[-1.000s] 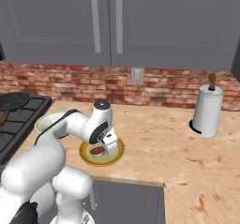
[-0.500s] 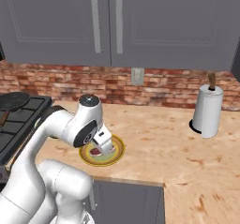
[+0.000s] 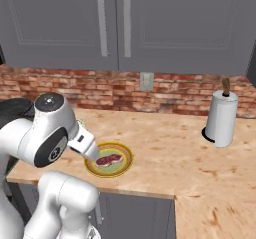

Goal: Place one of the steaks on the plate and the other in the bowl. Then place the bowl in the fridge.

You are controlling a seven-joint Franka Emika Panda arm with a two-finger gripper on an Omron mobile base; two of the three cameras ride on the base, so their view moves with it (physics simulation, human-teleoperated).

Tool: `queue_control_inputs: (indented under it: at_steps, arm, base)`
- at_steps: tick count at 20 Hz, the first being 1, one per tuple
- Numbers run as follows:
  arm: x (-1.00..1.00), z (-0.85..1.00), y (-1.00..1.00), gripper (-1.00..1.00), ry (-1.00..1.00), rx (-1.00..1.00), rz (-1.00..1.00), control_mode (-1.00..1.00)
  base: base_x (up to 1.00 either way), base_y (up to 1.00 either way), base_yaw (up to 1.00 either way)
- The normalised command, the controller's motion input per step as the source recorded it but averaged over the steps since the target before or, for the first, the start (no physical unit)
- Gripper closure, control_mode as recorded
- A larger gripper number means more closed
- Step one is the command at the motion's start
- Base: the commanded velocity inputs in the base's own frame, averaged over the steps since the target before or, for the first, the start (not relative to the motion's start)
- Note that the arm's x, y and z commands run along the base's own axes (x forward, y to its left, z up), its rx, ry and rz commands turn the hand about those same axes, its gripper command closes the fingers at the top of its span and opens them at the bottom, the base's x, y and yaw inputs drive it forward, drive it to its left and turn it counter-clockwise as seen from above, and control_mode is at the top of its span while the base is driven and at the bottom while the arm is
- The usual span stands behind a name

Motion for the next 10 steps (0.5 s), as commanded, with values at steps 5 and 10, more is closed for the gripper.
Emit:
queue_control_inputs:
  at_steps: [5,10]
  arm:
    - [-0.62,0.84,0.18,-1.0,-0.12,-0.04,0.23,-1.0]
    - [-0.51,0.28,0.27,-1.0,-0.05,-0.02,0.09,-1.0]
  base:
    - [0.0,0.0,0.0]
    - [0.0,0.0,0.0]
